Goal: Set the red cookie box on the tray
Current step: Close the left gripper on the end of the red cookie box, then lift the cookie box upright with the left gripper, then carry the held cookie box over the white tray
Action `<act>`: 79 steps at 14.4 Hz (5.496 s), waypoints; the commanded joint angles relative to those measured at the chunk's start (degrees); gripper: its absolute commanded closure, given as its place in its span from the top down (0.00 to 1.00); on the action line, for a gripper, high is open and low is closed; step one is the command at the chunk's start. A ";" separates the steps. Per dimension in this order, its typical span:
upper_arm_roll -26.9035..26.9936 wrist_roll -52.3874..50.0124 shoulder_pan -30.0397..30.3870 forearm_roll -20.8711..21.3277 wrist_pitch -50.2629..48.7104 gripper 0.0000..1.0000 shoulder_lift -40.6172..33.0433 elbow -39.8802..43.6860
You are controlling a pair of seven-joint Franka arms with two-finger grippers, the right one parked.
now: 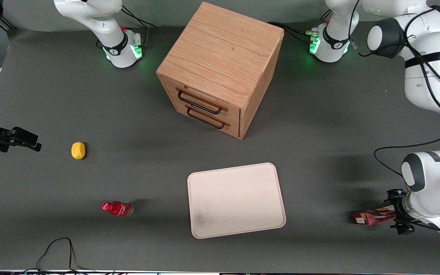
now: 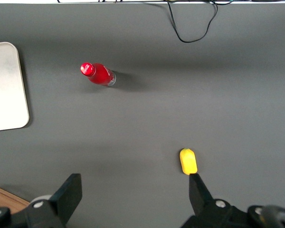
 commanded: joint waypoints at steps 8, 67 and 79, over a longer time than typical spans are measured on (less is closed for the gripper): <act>0.31 -2.38 -0.15 -3.26 0.70 0.00 -2.12 -0.93; -3.99 48.69 -31.80 1.13 -23.66 0.00 -25.51 -1.91; -3.64 45.00 -30.92 1.21 -12.23 0.00 -12.06 -0.23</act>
